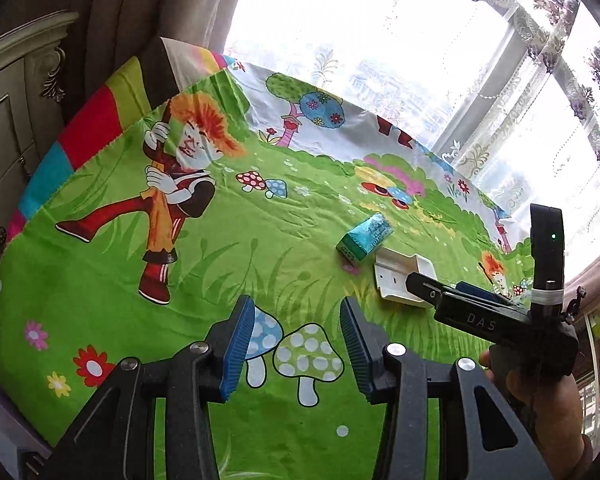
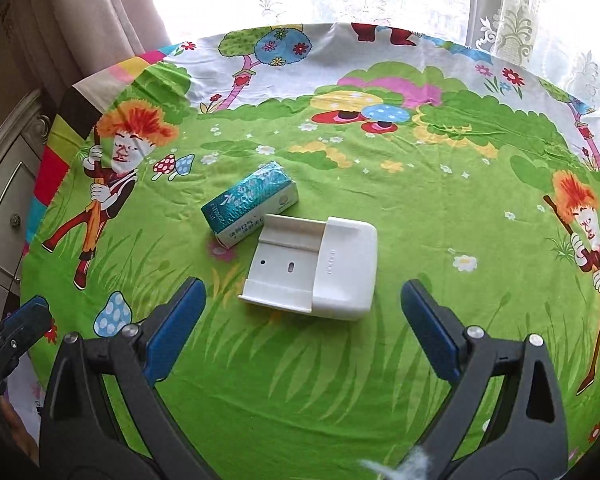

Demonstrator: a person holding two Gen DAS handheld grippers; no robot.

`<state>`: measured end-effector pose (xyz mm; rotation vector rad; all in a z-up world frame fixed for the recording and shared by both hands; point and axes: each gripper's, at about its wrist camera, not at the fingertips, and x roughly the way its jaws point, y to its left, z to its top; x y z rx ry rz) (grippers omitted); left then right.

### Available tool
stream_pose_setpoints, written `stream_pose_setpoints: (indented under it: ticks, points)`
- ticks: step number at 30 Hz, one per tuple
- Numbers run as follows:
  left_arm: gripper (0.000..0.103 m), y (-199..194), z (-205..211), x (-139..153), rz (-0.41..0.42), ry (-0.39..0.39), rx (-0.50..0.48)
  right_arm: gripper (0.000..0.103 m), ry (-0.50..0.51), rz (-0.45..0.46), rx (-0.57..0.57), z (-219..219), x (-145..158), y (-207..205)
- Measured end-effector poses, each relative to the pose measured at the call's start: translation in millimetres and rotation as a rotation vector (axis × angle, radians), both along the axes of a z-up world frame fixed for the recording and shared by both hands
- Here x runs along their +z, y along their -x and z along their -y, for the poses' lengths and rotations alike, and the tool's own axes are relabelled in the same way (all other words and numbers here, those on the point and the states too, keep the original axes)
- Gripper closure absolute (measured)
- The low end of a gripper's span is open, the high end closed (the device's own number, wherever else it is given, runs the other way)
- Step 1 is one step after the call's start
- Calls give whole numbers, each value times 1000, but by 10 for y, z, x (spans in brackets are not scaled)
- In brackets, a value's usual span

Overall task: Organize rigid objects
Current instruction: 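Move both tools back over the bed toward the last items, then grasp the teal tissue pack with the left tool while the right tool grasps the white charger holder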

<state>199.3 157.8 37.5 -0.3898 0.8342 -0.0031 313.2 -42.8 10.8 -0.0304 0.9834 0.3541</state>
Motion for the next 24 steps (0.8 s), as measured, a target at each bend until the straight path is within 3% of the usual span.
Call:
stream_pose_setpoints:
  ticks: [8, 14, 19, 22, 24]
  points:
    - [57, -761, 412, -130, -19, -63, -164, 5, 28, -17, -1, 48, -178, -255]
    - [57, -1186, 634, -279, -58, -147, -249, 16, 42, -32, 2, 106, -272, -369]
    - [57, -1409, 724, -383, -83, -187, -300, 21, 84, 7, 18, 92, -288, -357]
    - [58, -1473, 766, -469, -104, -203, -322, 32, 90, 19, 26, 115, -273, -335]
    - [65, -1475, 763, -483, -102, -176, -324, 52, 78, 12, 34, 135, -249, -321]
